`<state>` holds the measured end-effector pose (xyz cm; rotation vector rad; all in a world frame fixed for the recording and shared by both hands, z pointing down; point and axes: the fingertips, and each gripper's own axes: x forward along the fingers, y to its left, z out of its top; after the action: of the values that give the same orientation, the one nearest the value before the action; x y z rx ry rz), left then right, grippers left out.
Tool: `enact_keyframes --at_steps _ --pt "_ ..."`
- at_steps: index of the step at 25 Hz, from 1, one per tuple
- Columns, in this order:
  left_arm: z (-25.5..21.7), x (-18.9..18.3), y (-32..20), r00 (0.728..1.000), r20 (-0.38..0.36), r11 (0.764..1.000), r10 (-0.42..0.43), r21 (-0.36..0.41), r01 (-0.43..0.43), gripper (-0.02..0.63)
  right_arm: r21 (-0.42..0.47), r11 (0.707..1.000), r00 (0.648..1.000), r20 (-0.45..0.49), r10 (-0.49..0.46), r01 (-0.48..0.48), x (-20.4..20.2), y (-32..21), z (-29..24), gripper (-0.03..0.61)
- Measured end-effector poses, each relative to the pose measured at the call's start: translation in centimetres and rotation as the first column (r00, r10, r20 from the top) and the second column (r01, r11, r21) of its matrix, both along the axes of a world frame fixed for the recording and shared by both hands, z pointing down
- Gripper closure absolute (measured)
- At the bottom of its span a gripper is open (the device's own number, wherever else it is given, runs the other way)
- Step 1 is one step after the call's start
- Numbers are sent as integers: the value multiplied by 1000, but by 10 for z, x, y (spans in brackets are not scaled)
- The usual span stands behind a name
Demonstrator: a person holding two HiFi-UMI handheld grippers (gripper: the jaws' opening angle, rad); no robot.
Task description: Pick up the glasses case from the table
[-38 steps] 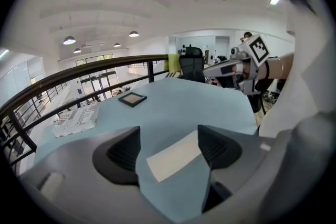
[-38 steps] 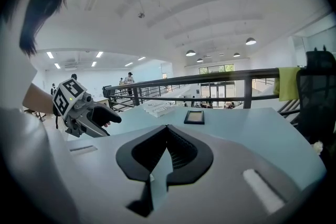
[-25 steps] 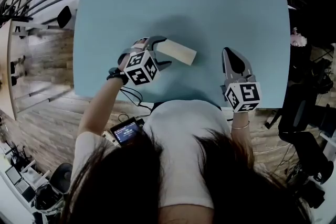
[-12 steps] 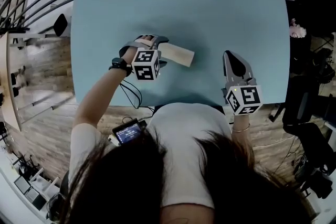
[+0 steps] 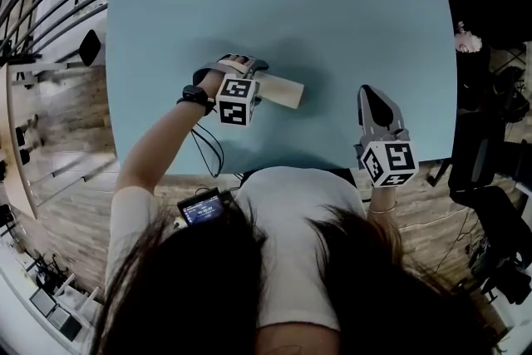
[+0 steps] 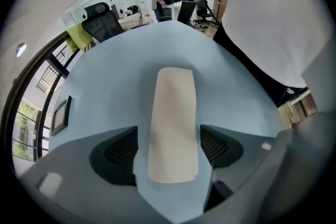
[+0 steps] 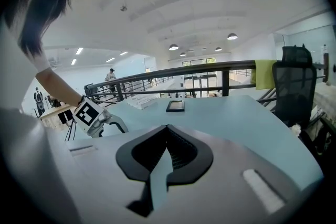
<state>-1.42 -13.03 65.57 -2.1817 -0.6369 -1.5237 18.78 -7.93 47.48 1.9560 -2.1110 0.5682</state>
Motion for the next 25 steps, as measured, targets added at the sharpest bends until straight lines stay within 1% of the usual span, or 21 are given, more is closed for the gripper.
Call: enact_keyframes --at_steps 8,14,17,22,25 --pt "0 4 1 999 -6 999 33 33 -33 212 -5 1000 1000 4 13 -13 0 1 -1 575" --pt "-2 7 0 1000 -20 999 18 35 -17 198 -7 1000 1000 5 15 -15 0 1 -2 575" --pt "-1 7 0 1000 -13 1000 14 26 -13 198 -8 1000 1000 8 21 -21 0 1 -2 576" --pt "1 8 5 998 19 998 65 18 -65 204 -9 999 999 16 33 -33 2 3 0 575" --pt "1 8 9 994 47 995 103 7 -103 226 -12 999 999 18 39 -39 3 5 0 575"
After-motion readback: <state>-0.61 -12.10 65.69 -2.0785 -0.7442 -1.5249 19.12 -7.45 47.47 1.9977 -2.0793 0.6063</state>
